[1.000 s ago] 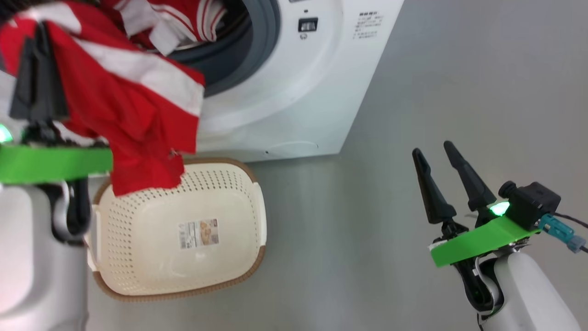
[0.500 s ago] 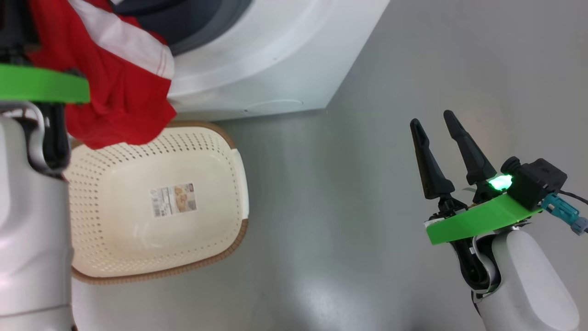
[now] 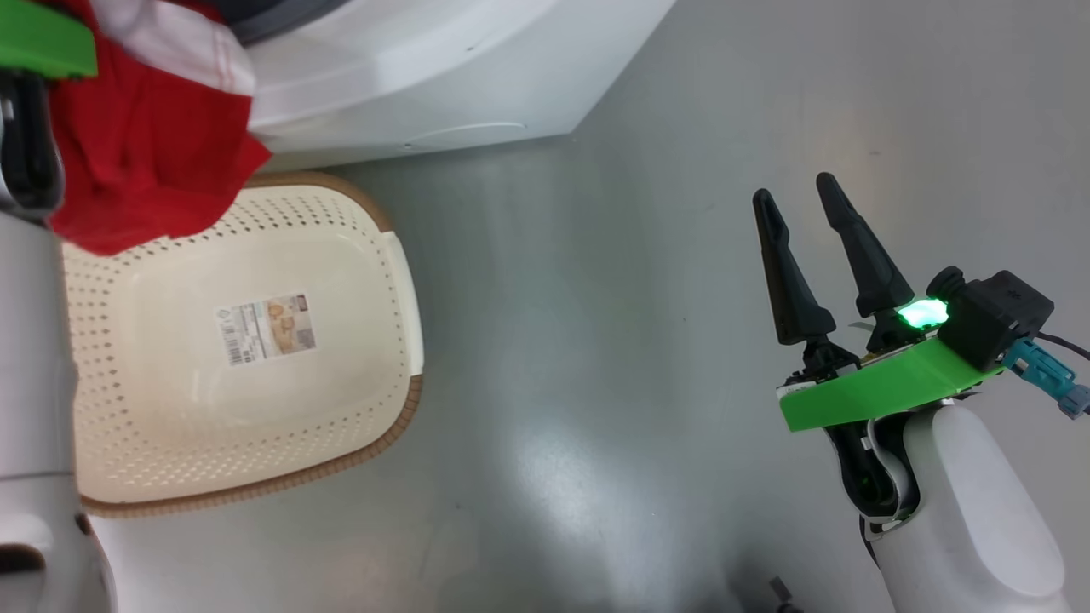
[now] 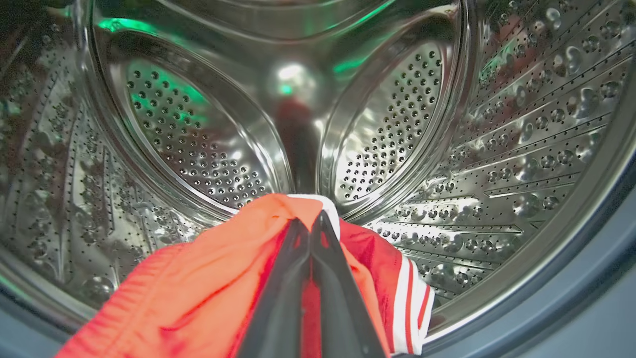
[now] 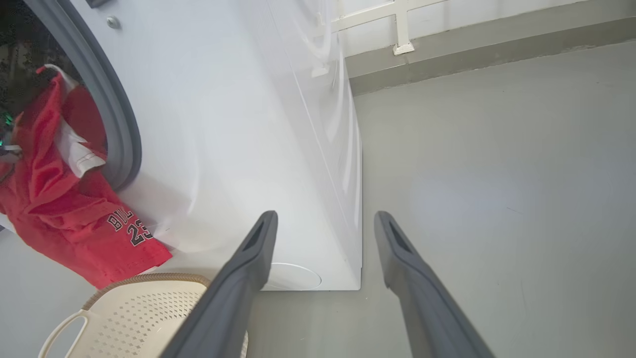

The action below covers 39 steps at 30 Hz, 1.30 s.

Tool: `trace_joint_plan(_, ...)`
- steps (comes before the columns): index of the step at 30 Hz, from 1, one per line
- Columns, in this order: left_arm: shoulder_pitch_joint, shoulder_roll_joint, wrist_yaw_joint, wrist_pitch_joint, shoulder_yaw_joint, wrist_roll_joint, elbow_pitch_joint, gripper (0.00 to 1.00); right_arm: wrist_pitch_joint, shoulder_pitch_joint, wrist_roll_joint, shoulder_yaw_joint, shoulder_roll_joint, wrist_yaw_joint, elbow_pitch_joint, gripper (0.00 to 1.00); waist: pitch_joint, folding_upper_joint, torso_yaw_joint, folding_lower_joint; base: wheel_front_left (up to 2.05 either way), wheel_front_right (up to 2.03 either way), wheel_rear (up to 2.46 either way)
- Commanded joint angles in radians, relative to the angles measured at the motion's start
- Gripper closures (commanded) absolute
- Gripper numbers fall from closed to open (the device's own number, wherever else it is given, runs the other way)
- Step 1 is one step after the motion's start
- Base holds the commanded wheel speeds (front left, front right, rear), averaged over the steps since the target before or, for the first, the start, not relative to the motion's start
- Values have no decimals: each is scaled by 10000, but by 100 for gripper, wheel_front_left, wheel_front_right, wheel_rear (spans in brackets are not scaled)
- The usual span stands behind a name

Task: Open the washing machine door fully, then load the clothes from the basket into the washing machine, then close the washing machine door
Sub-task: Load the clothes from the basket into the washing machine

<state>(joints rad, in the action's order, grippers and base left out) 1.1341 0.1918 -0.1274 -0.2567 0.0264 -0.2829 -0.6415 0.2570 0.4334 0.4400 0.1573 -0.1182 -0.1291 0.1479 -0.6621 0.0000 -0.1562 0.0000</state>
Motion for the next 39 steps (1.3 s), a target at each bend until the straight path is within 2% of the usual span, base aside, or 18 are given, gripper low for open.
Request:
trace_joint_plan(1,274,487,-30,-51,-86,87,94,100,48,-76,-72,201,88,-16,-239,0,-178,0,-186,0,0,0,0)
trace_joint_plan(6,1003,581,-31,-51,77,142,-375,100,48,-31,-72,244,159,-16,-249,0,-305,0,-355,0,0,0,0)
trace_joint_plan(14,1688,546,-32,-51,-65,440,-178,100,48,60,-78,273,226,-16,-267,0,-483,0,-511,0,0,0,0)
trace_joint_plan(16,1692,476,-32,-51,-62,469,-636,100,48,59,-86,268,242,-16,-249,0,-487,0,-521,0,0,0,0)
trace_joint_plan(17,1763,385,-32,-51,80,423,-1499,100,48,38,-97,266,251,-16,-222,0,-464,0,-505,0,0,0,0)
trace_joint_plan(19,1935,328,-32,-9,201,360,-2235,100,48,23,-109,268,258,-16,-199,0,-448,0,-478,0,0,0,0)
trace_joint_plan(20,2025,297,-32,11,239,309,-2550,91,48,22,-115,271,261,-16,-189,0,-440,0,-460,0,0,0,0)
trace_joint_plan(21,2113,280,-32,9,274,276,-2805,62,48,25,-121,277,264,-16,-183,0,-429,0,-441,0,0,0,0)
trace_joint_plan(22,2187,269,-32,6,325,260,-3035,7,48,29,-126,284,265,-16,-177,0,-412,0,-423,0,0,0,0)
trace_joint_plan(23,2265,252,-32,1,372,235,-3223,0,48,36,-129,289,262,-16,-170,0,-397,0,-403,0,0,0,0)
trace_joint_plan(31,2499,138,-32,-43,723,52,-3764,0,48,61,-136,317,189,-16,-112,0,-258,0,-200,0,0,0,0)
trace_joint_plan(39,2019,168,-32,-49,885,22,-3177,0,48,46,-113,288,159,-16,-85,0,-107,0,-51,0,0,0,0)
